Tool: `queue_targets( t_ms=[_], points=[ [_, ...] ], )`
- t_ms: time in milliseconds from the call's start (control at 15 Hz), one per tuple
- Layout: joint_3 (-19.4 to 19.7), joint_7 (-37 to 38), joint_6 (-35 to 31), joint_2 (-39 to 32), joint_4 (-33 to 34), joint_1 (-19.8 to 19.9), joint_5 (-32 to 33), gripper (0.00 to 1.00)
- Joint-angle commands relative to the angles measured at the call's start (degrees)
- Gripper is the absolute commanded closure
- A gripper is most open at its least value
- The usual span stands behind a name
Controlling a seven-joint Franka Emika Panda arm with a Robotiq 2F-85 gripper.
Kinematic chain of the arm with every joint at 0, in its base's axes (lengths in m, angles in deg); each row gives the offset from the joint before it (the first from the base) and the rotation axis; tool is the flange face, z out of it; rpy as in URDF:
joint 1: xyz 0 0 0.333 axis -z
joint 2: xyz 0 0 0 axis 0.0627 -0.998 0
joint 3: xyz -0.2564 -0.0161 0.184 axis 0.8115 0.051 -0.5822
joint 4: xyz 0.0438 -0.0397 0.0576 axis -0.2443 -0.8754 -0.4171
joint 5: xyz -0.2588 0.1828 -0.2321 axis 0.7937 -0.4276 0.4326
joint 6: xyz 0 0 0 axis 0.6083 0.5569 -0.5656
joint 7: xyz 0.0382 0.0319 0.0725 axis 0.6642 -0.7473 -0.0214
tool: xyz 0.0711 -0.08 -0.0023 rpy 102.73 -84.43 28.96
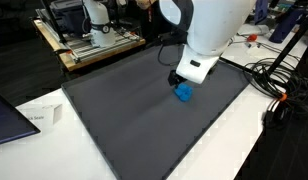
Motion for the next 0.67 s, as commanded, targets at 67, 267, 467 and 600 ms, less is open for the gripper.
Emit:
queue_targets(
  t_ms=[67, 267, 467, 600],
  points=[
    [-0.5, -8.1, -1.7, -0.4, -0.5, 1.9, 0.1, 0.0],
    [-0.2, -12.7, -3.5, -0.2, -1.9, 2.5, 0.4, 0.0],
    [-0.3, -16.2, -6.2, 0.5, -4.3, 2.7, 0.3, 0.0],
    [-0.1, -17.6, -8.6, 1.3, -6.5, 2.5, 0.3, 0.0]
  ],
)
